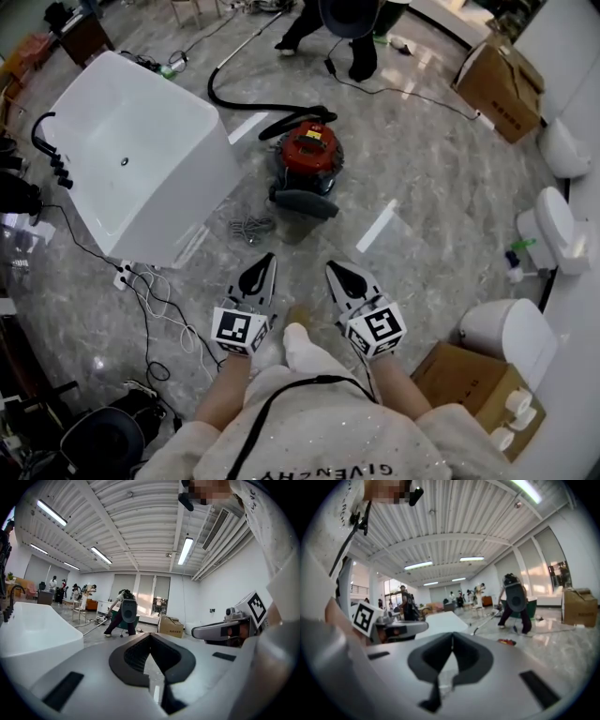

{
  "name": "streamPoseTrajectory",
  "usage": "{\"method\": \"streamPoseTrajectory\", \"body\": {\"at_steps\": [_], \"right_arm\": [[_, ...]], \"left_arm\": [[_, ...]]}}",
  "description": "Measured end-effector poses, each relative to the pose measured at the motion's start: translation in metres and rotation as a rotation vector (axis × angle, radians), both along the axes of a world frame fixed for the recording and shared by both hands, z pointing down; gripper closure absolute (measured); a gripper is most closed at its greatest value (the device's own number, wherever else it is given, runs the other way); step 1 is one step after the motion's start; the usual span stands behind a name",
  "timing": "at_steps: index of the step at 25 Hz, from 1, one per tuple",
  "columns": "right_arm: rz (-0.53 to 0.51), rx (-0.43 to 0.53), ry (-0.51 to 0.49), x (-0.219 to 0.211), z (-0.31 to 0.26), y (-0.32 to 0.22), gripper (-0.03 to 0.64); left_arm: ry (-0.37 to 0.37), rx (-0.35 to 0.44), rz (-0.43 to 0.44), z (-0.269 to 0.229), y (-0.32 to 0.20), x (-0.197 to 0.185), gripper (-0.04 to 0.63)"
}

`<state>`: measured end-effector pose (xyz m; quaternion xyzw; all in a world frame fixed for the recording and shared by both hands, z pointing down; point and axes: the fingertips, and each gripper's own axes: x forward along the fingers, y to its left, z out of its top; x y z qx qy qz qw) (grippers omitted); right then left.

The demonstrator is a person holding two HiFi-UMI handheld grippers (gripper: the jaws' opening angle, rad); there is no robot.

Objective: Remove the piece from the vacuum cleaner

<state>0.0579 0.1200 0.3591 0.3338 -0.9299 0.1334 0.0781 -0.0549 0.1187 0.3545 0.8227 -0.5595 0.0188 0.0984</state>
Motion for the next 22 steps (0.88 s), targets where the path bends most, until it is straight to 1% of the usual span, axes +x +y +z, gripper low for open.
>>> {"method": "streamPoseTrajectory", "body": {"at_steps": [8, 13, 17, 22], "right_arm": [[-0.037, -0.006, 0.001, -0.015, 0.007, -0.033, 0.603], [-0.024, -0.021, 0.008, -0.015, 0.014, -0.041, 0.603], [0.007, -0.054, 0.012, -0.012, 0.027, -0.055, 0.603], [0.035, -0.077, 0.016, -0.018, 0.034, -0.081, 0.603]], "left_arm": [[0.010, -0.010, -0.018, 0.008, -0.035, -0.007, 0.575], [0.010, -0.035, -0.009, 0.017, -0.046, -0.008, 0.575], [0.008, -0.041, 0.016, 0.021, -0.067, -0.009, 0.575], [0.003, -0.050, 0.075, 0.028, -0.100, -0.005, 0.575]]}}
